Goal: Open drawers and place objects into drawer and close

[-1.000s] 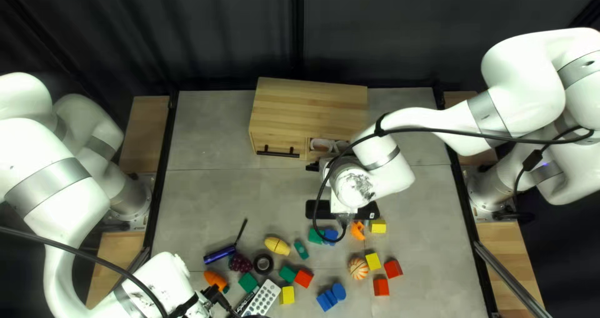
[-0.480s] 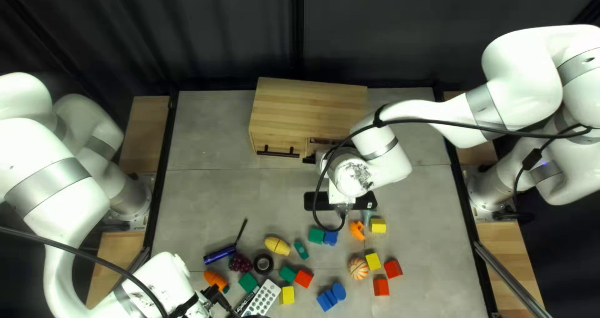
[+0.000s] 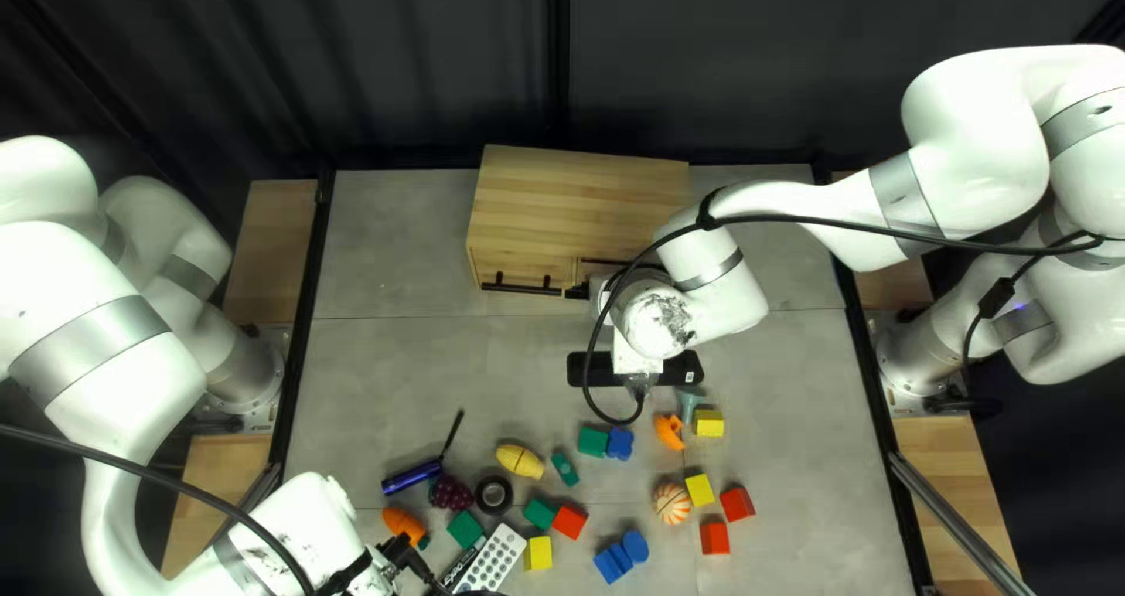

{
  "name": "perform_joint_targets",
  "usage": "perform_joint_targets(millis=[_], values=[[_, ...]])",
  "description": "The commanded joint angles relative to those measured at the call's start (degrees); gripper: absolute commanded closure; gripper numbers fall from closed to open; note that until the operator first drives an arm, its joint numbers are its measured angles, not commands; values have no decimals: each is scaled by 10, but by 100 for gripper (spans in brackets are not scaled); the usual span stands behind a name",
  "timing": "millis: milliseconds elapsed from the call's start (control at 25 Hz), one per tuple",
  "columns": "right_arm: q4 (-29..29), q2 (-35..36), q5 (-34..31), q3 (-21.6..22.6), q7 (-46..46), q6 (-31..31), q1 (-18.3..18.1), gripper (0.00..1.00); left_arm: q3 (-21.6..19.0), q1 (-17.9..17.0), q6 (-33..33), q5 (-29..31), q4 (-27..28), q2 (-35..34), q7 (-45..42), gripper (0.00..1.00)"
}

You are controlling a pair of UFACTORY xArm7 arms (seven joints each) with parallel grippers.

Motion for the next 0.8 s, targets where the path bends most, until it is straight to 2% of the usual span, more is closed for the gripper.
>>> perform_joint_targets(millis=[40, 520, 800], values=[[-5, -3, -2, -3, -2, -6, -4, 0, 0, 0, 0, 0, 0, 0, 0, 0], [-15, -28, -2, -1, -7, -7, -2, 0, 0, 0, 0, 0, 0, 0, 0, 0], [-1, -38, 31, 27, 25, 45, 29, 0, 0, 0, 0, 0, 0, 0, 0, 0]])
